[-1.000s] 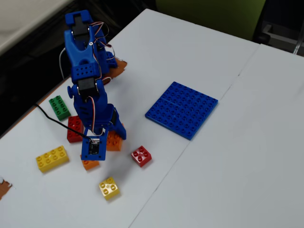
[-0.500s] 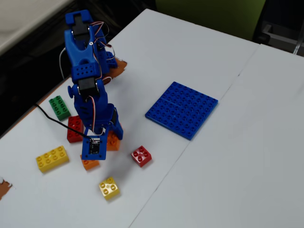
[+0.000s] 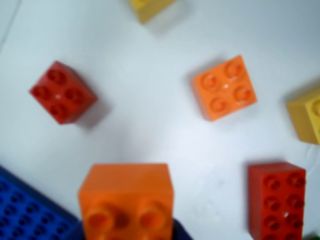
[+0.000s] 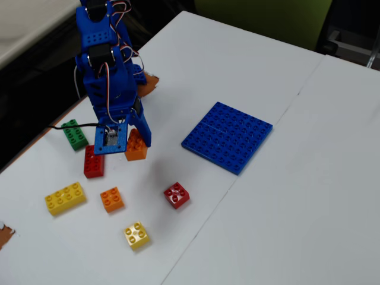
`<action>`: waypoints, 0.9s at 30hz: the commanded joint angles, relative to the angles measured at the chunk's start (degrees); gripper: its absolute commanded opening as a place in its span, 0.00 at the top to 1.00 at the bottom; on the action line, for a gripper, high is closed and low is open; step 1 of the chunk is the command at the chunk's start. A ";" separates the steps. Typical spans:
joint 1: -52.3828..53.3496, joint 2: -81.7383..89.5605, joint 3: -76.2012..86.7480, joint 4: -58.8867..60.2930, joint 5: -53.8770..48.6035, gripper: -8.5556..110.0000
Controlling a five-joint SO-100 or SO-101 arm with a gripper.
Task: Pick up the 2x4 orange block and go up the 8x8 blue block.
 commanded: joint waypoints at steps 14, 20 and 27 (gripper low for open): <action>-14.77 15.64 -2.90 6.33 -5.27 0.93; -20.39 13.54 -6.33 6.77 -8.53 0.93; -25.14 7.21 -11.07 6.77 -12.39 0.93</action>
